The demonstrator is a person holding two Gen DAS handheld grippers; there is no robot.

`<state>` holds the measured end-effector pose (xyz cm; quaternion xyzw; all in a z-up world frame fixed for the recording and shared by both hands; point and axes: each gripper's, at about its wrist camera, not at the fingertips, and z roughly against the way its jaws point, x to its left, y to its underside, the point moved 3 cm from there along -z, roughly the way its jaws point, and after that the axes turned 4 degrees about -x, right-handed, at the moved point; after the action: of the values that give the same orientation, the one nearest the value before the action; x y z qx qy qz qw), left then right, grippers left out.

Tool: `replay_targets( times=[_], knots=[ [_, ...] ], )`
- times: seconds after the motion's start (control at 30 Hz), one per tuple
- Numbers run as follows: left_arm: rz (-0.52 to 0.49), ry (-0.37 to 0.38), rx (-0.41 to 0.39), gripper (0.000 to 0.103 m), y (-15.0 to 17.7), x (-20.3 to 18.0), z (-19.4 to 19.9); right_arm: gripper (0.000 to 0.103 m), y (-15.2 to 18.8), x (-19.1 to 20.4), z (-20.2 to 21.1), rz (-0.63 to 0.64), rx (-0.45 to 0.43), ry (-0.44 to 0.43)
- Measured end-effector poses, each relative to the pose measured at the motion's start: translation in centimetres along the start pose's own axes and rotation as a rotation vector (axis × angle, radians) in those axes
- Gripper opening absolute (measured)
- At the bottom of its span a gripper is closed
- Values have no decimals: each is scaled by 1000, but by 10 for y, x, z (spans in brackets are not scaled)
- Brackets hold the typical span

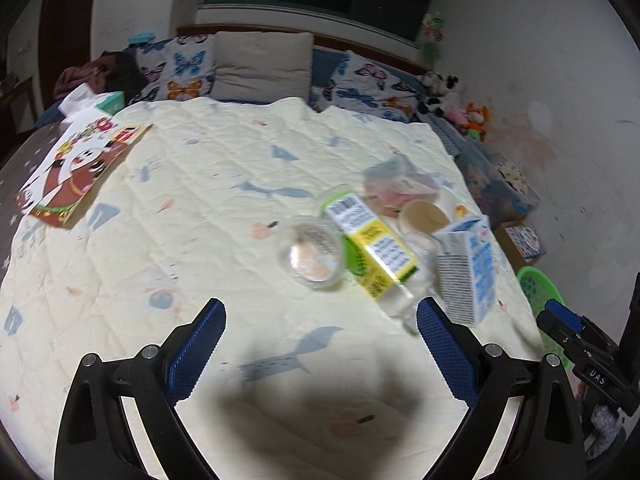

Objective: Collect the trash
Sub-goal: 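Move both tools back over the mattress toward the remaining trash, then grasp the white milk carton with the right tool while the left tool grasps the clear cup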

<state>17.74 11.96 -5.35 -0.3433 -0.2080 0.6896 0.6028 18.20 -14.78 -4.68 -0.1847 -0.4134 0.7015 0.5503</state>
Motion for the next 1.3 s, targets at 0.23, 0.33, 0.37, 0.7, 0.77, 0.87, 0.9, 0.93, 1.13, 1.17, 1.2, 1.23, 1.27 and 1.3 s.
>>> replay_targets(
  times=[0.23,0.33,0.37,0.7,0.77,0.87,0.9,0.93,1.13,1.17,1.2,1.23,1.27,1.3],
  knots=[
    [38,-27,10,93,4,21,-1,63,-12,11,-32,53,32,-11],
    [51,-33,19,93,6,26,-2,63,-17,13,-41,64,42,-18],
    [55,-32,22,93,5,28,-3,63,-19,14,-44,70,44,-20],
    [72,-50,36,93,5,38,-12,63,-34,29,-76,177,73,-4],
    [60,-57,37,93,5,38,-14,63,-34,29,-83,192,86,5],
    [38,-56,41,93,4,36,-18,68,-34,29,-91,217,91,31],
    [32,-57,42,93,3,35,-20,68,-34,29,-92,224,90,39],
    [22,-56,46,93,3,33,-22,68,-34,29,-93,230,90,44],
    [-68,-21,76,93,-4,19,-42,71,-37,24,-98,234,99,41],
    [-79,-19,81,93,-6,18,-46,71,-38,24,-98,232,101,39],
    [-96,-8,97,93,-7,17,-53,71,-38,24,-99,232,103,36],
    [-102,-6,105,93,-8,17,-56,71,-38,24,-100,230,107,32],
    [-110,-9,115,93,-10,18,-62,71,-38,24,-101,230,110,29],
    [-117,-1,121,93,-11,17,-66,71,-38,25,-102,232,111,26]
  ],
)
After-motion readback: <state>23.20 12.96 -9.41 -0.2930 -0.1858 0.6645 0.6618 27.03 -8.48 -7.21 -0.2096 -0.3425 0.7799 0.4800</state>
